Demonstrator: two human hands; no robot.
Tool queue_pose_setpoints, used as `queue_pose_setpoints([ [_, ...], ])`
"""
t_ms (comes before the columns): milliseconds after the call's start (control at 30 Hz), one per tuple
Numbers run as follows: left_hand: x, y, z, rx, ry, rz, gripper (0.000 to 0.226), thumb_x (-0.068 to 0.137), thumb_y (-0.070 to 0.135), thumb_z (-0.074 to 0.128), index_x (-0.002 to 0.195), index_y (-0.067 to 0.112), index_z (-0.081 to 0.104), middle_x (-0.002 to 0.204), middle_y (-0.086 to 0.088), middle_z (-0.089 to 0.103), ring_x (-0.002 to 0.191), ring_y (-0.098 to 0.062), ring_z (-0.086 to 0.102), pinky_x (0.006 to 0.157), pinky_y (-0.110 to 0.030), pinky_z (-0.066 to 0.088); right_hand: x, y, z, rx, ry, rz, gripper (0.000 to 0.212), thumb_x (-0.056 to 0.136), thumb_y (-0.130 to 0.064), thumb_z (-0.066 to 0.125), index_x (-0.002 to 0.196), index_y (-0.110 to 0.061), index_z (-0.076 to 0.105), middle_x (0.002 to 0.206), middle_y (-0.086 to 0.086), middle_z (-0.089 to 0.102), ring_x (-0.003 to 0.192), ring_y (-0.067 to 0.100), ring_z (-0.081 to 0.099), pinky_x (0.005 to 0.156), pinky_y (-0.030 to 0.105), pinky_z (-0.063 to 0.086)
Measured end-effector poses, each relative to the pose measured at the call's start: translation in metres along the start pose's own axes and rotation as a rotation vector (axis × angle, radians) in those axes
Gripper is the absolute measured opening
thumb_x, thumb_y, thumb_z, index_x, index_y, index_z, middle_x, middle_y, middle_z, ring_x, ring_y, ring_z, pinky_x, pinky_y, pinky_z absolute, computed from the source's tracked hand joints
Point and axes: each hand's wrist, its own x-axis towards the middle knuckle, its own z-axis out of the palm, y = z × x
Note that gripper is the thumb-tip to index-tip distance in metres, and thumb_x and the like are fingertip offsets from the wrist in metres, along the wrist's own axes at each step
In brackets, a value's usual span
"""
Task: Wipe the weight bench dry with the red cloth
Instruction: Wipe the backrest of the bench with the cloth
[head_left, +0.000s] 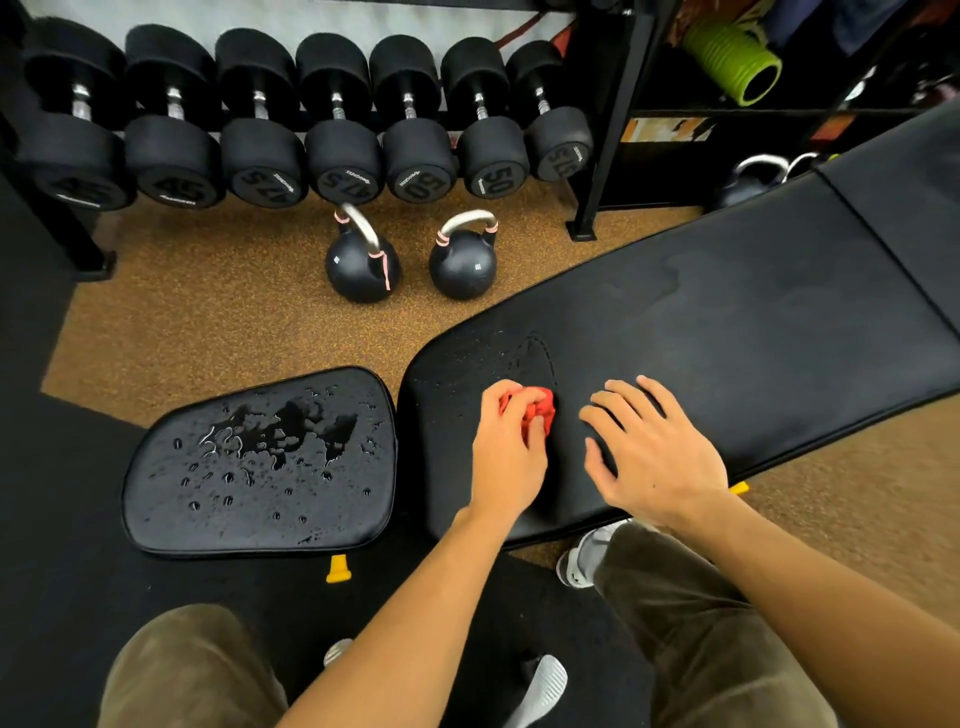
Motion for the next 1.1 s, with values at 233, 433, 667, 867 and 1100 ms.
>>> queue_pose_setpoints([
  [233, -0.025, -0.024, -0.019, 0.01, -0.044, 0.09, 0.03, 0.096, 0.0, 0.062, 0.117, 0.02, 0.07, 0.13, 0.007, 0.049, 0.11, 0.002, 0.059, 0.093, -0.009, 0.044, -0.001, 0.0, 0.001, -0.004, 0.03, -0.006, 0.029, 0.095, -0.029, 0.048, 0.108, -0.014, 0.069, 0.121, 0.007, 0.066, 0.121, 0.031, 0.058, 0.116, 0.049, 0.035],
  [433, 0.021, -0.007, 0.004, 0.013, 0.076, -0.071, 0.024, 0.097, 0.01, 0.06, 0.115, 0.024, 0.07, 0.13, 0.008, 0.047, 0.101, 0.001, 0.053, 0.091, -0.022, 0.048, 0.0, 0.001, 0.001, 0.002, 0.028, -0.006, 0.028, 0.094, -0.028, 0.048, 0.106, -0.014, 0.07, 0.121, 0.008, 0.066, 0.12, 0.032, 0.059, 0.116, 0.05, 0.036],
  [667, -0.005, 0.019, 0.006, -0.05, -0.068, 0.159, 0.029, 0.1, 0.005, 0.058, 0.123, 0.019, 0.068, 0.135, 0.009, 0.046, 0.111, 0.002, 0.058, 0.096, -0.016, 0.049, -0.002, 0.001, -0.002, 0.04, 0.002, -0.019, 0.032, 0.095, -0.029, 0.049, 0.114, -0.013, 0.07, 0.125, 0.008, 0.066, 0.123, 0.031, 0.058, 0.117, 0.051, 0.035],
  [867, -0.042, -0.013, -0.014, -0.047, -0.059, 0.153, 0.032, 0.097, -0.002, 0.061, 0.12, 0.018, 0.07, 0.133, 0.009, 0.049, 0.116, -0.002, 0.06, 0.099, -0.016, 0.048, -0.002, 0.001, -0.004, 0.106, 0.04, -0.016, 0.023, 0.092, -0.024, 0.051, 0.106, -0.017, 0.067, 0.117, 0.003, 0.066, 0.118, 0.027, 0.059, 0.115, 0.048, 0.039],
  [1100, 0.011, -0.024, -0.008, -0.035, 0.072, -0.094, 0.025, 0.097, 0.007, 0.063, 0.114, 0.024, 0.072, 0.127, 0.01, 0.049, 0.103, 0.001, 0.059, 0.095, -0.02, 0.049, 0.019, 0.013, -0.015, 0.378, 0.182, 0.151, 0.018, 0.088, -0.009, 0.061, 0.104, -0.016, 0.067, 0.111, -0.001, 0.062, 0.109, 0.021, 0.058, 0.099, 0.031, 0.04],
])
